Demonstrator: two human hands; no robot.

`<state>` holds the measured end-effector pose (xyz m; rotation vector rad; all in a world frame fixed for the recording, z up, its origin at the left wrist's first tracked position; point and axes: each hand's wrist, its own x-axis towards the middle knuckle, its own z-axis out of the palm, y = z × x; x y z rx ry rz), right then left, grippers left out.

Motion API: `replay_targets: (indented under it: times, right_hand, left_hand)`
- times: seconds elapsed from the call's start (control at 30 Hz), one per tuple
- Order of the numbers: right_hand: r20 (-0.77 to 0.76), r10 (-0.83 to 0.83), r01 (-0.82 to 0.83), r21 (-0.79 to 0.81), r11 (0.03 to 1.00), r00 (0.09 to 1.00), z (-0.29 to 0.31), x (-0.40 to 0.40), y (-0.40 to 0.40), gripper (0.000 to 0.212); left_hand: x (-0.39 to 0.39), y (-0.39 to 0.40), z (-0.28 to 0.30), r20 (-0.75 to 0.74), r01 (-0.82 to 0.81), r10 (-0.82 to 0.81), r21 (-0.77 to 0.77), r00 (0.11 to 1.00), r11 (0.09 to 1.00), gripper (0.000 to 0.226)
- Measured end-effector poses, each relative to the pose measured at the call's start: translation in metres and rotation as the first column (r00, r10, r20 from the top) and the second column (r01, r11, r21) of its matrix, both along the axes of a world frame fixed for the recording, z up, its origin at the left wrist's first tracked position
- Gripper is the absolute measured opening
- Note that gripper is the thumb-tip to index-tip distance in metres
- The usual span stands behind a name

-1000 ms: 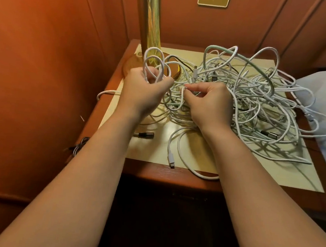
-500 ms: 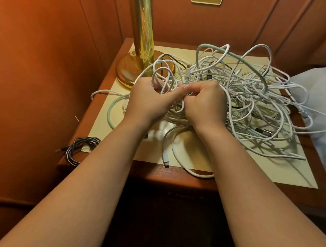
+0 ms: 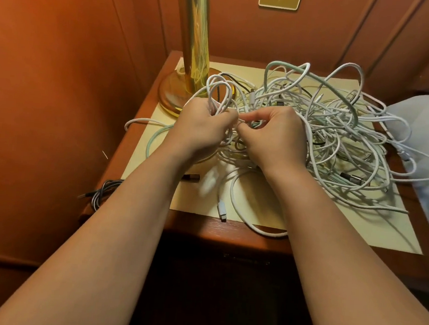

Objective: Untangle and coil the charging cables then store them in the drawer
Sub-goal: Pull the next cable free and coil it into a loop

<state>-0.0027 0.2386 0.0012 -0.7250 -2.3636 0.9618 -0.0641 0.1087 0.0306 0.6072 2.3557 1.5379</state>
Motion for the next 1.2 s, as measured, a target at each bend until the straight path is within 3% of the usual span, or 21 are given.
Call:
replay_targets:
  times: [0.2, 0.37, 0.53, 0.63, 0.73, 0.87, 1.07, 1.2]
  right_hand:
    - [-0.014, -0.018, 0.018, -0.035, 0.999, 1.0, -0.002, -0.001, 0.002, 0.01]
    - [-0.003, -0.012, 0.012, -0.055, 0.998, 1.0, -0.001, 0.0, 0.004, 0.015]
    - [-0.006, -0.011, 0.01, -0.055, 0.998, 1.0, -0.002, -0.001, 0.006, 0.017]
    - [0.006, 0.003, -0.002, -0.055, 0.998, 1.0, -0.003, -0.002, 0.006, 0.017]
    - [0.031, 0.019, -0.017, -0.053, 0.998, 0.999, -0.006, -0.002, 0.008, 0.017]
    - [0.026, 0.037, -0.036, -0.038, 0.999, 0.999, -0.009, -0.001, 0.011, 0.015]
    - [-0.017, 0.012, -0.013, -0.02, 1.0, 1.0, -0.013, -0.002, 0.007, 0.016]
    - [-0.071, 0.026, -0.027, -0.004, 1.0, 0.997, -0.015, -0.001, 0.004, 0.015]
  left_hand:
    - [-0.003, -0.013, 0.024, 0.187, -0.087, 0.068, 0.093, 0.98, 0.992, 0.021]
    - [-0.012, -0.029, 0.036, 0.251, -0.139, 0.081, 0.219, 0.965, 0.966, 0.013]
    - [-0.024, -0.046, 0.04, 0.341, -0.251, 0.101, 0.431, 0.935, 0.867, 0.019]
    - [-0.023, -0.041, 0.033, 0.423, -0.382, 0.176, 0.473, 0.889, 0.794, 0.019]
    - [-0.019, -0.03, 0.021, 0.373, -0.442, 0.307, 0.36, 0.875, 0.822, 0.014]
    - [-0.02, -0.022, 0.002, 0.15, -0.301, 0.279, 0.154, 0.949, 0.941, 0.016]
    - [-0.009, -0.003, -0.02, -0.008, -0.205, 0.205, 0.007, 0.979, 0.979, 0.027]
    - [-0.003, 0.004, -0.03, -0.01, -0.269, 0.268, -0.032, 0.963, 0.963, 0.034]
